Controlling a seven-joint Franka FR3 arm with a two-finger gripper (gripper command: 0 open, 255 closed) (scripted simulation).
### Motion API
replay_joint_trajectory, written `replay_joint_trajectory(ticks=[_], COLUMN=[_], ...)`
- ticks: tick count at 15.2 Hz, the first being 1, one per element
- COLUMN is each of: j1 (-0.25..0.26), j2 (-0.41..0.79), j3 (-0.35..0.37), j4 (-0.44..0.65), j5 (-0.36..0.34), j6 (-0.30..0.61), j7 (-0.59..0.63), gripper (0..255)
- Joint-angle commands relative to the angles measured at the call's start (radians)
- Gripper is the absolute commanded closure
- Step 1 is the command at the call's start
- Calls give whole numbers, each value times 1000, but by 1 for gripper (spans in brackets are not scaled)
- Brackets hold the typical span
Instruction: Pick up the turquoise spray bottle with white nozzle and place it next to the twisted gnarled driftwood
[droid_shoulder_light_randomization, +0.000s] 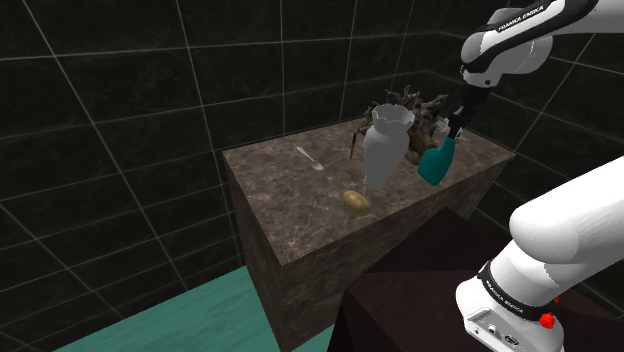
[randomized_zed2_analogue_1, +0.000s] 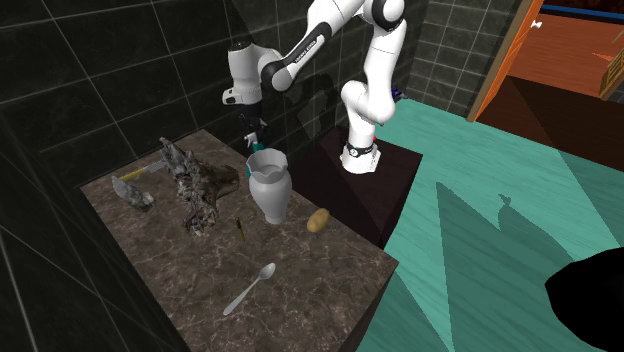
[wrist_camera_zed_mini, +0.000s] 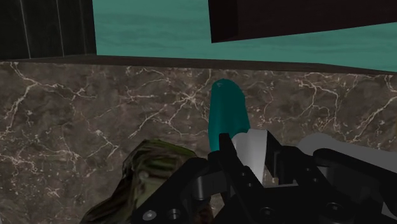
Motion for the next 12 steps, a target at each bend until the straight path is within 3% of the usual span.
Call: replay_joint_trajectory(ticks=[1,6,7,12], j1=[0,0,0,0], j2=[2,2,2,2], j3=[-1,-1,-1,-1], j4=[-3,-3,-3,-3], j5=[0,0,0,0], j6=[6,6,6,6], j7=[-1,-1,-1,-1], gripper=[255,255,0,0])
